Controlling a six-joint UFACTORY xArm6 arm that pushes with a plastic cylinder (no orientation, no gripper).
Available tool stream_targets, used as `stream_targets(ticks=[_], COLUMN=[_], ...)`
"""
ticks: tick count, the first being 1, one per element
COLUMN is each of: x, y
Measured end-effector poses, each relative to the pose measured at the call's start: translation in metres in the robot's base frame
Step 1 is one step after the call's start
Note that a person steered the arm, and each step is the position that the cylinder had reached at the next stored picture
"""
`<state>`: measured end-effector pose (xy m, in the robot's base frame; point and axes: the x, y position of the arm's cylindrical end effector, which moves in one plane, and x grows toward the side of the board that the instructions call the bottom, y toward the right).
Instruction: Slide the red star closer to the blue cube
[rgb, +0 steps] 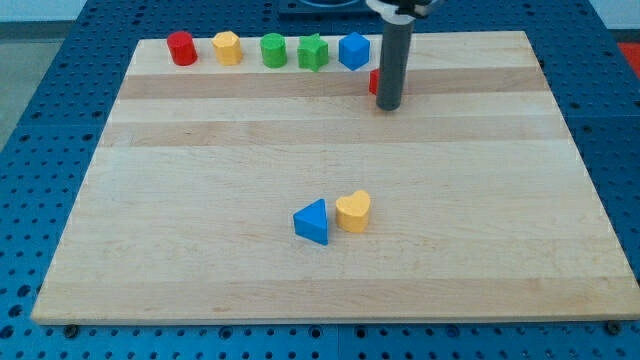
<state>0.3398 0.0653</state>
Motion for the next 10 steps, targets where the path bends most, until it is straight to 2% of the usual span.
stream_targets(ticks=[2, 7, 10], x=[-0.013, -0.040, -0.017], y=[-0.017, 0.009, 0.037])
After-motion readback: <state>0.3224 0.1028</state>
